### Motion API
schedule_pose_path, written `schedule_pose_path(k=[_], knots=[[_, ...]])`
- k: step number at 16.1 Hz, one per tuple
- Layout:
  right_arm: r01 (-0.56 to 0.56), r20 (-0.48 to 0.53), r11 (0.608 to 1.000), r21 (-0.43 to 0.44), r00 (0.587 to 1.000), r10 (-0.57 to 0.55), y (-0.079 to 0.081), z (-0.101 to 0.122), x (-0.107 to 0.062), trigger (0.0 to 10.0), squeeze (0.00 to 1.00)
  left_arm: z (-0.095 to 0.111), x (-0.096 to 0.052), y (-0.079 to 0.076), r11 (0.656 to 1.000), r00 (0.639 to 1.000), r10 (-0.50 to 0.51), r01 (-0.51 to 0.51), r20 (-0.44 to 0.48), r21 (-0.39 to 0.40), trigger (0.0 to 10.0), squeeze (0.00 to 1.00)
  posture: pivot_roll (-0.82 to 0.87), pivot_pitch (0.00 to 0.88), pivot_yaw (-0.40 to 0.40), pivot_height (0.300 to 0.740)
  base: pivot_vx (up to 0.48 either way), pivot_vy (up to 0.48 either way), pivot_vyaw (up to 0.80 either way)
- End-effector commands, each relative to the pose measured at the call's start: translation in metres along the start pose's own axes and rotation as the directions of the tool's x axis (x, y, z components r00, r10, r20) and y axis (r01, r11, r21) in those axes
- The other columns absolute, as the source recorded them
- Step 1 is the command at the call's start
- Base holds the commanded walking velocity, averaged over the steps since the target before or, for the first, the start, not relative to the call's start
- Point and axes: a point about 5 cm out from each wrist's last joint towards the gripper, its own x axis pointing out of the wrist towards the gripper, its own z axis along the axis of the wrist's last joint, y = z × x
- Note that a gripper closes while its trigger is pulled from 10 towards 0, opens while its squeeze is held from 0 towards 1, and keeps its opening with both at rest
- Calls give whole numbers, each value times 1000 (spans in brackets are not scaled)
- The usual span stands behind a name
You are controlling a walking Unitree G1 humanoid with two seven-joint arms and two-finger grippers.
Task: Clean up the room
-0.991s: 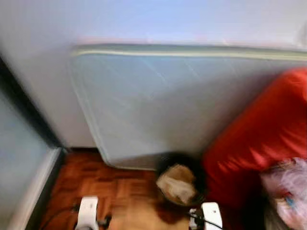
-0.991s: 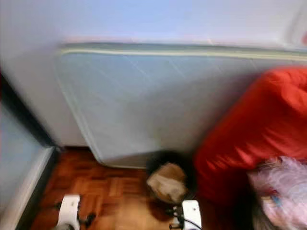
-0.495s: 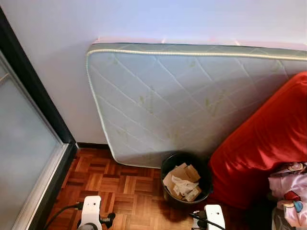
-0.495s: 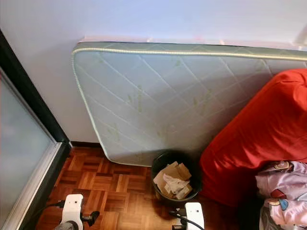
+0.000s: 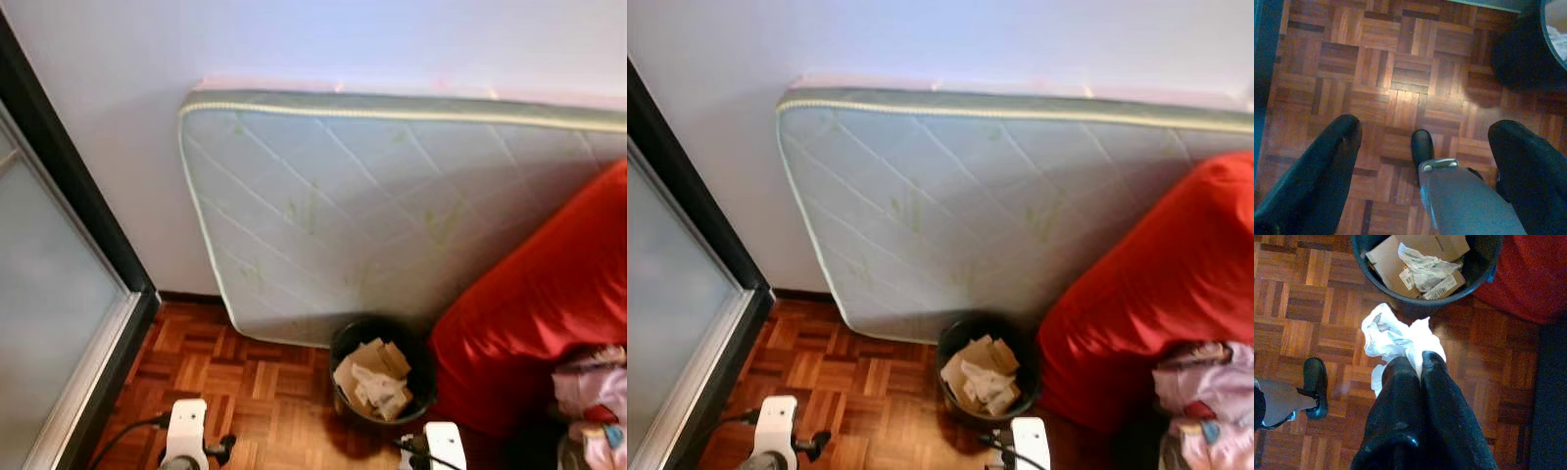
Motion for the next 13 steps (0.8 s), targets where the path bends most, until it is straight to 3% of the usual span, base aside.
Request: schedule_pose_path(k=[1, 8, 13], knots=[[-2, -9, 1000, 10, 1000, 2, 1, -2, 0, 10000, 0, -2, -1, 1, 1000, 1000, 6, -6, -4, -7, 10000, 0, 46, 57, -37, 740, 259, 0, 0], [-12, -10, 1000, 2, 1000, 12, 6, 0, 1, 10000, 0, 0, 0, -1, 1000, 1000, 3, -3, 10, 5, 10000, 0, 51, 39, -40, 740, 263, 0, 0], [-6, 1, 1000, 15, 1000, 6, -3, -3, -1, 10000, 0, 7, 1, -3, 1000, 999, 2, -2, 36, -3, 10000, 0, 52, 54, -44, 740, 270, 0, 0]])
